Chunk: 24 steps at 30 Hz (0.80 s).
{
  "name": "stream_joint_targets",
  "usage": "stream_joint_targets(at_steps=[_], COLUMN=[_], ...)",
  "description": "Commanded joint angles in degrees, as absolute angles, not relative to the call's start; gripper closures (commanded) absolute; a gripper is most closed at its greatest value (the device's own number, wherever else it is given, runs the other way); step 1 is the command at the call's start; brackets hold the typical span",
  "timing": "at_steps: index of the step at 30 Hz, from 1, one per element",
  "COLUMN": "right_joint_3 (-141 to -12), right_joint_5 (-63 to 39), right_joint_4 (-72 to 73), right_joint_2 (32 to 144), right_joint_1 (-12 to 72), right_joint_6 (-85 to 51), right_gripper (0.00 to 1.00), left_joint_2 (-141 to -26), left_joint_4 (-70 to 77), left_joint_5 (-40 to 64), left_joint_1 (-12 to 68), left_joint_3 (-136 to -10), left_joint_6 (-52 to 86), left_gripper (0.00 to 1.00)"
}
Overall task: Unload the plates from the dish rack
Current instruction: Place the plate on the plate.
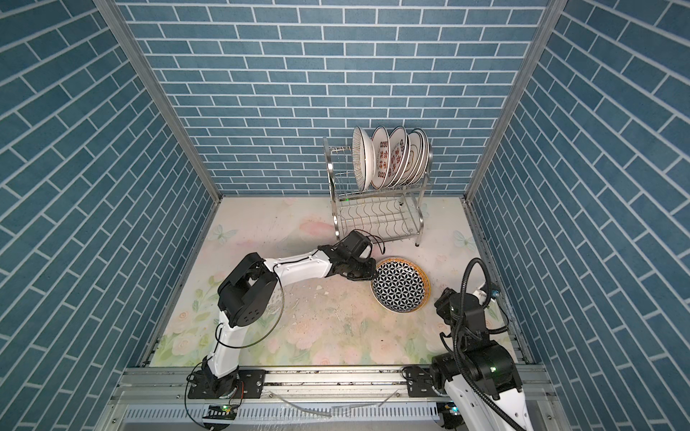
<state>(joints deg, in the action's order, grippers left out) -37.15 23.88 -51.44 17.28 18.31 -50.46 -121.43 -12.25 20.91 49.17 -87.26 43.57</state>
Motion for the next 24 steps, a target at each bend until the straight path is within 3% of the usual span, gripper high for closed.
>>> stream_joint_targets(at_steps=[1, 16, 24], right_joint_3=[-38.67, -38.53, -39.0], right_joint_5=[24.78, 24.78, 25.09], right_joint_4=[-51.59, -51.69, -52.09], right_joint_2=[16.52, 15.82, 15.56], right_joint_1=[18.1, 18.09, 18.11], right_joint_6=[-48.69, -48.43, -48.08], right_gripper=[0.31, 0.31, 0.31], left_joint_2=[-122.12, -122.26, -120.45], left_joint_4=[-11.34, -15.12, -20.91], left_joint_5=[21.43, 18.03, 13.09], left_joint_1=[49.48, 49.53, 49.48], left_joint_3=[-89.38, -90.35, -92.24], left_joint_6=[42.64, 41.27, 38.03], left_gripper=[0.81, 0.52, 0.45])
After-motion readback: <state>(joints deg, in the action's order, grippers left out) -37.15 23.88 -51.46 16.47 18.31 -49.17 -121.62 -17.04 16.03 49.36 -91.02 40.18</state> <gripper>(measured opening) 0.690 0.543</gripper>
